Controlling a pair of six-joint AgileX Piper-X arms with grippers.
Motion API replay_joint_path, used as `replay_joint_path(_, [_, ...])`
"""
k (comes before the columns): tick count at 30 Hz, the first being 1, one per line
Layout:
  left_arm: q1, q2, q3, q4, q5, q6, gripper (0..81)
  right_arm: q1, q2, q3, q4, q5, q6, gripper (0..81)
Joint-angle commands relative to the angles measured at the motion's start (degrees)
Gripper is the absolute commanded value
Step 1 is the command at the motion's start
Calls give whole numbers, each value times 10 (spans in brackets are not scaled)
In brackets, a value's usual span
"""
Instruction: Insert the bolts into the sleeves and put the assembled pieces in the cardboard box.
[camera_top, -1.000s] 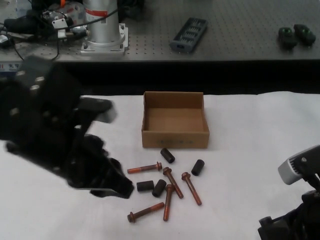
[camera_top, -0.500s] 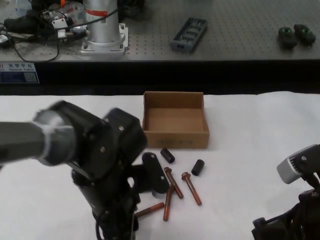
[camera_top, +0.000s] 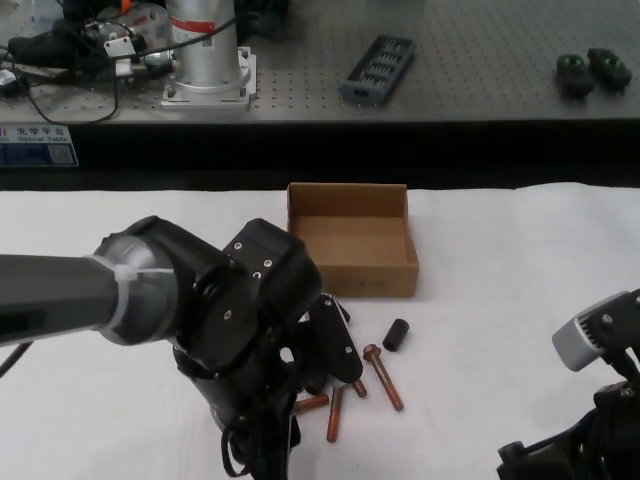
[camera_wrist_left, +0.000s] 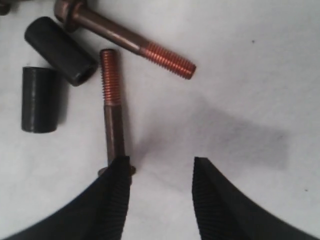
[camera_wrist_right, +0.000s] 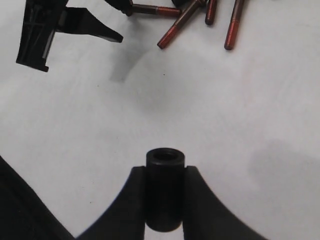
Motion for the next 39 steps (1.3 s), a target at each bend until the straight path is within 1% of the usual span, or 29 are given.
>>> replay_joint_path(1, [-4, 0, -13, -4, -51, -10, 309, 1, -4, -1, -6, -10, -6, 15])
replay_joint_path(3, [-4, 0, -16, -9, -64, 0, 309, 1, -4, -1, -6, -10, -6, 15])
replay_joint_path(8, [-7, 0, -27, 27, -64, 10, 309, 1, -4, -1, -6, -10, -6, 15])
replay_joint_path(13, [-8, 0, -27, 22, -59, 55, 309, 1, -4, -1, -6, -10, -13, 15])
replay_joint_path(19, [-8, 8, -27, -8, -48, 55, 309, 1, -4, -1, -6, -10, -14, 15])
replay_joint_path(26, [-8, 47, -27, -4, -46, 55, 309, 1, -4, -1, -6, -12, -13, 15])
replay_joint_path(28, [-8, 58, -27, -14, -47, 55, 298, 1, -4, -1, -6, -14, -13, 15])
replay_joint_path(32, [-8, 73, -27, -27, -47, 55, 248, 1, -4, -1, -6, -24, -13, 15])
replay_joint_path(37, [-8, 77, -27, -50, -48, 50, 231, 1, -4, -1, -6, -26, -13, 15])
replay_joint_path(38, [-8, 77, -27, -55, -49, 50, 213, 1, -4, -1, -6, -26, -13, 15])
replay_joint_path(39, [-8, 77, -27, -59, -50, 50, 177, 1, -4, -1, -6, -26, -13, 15])
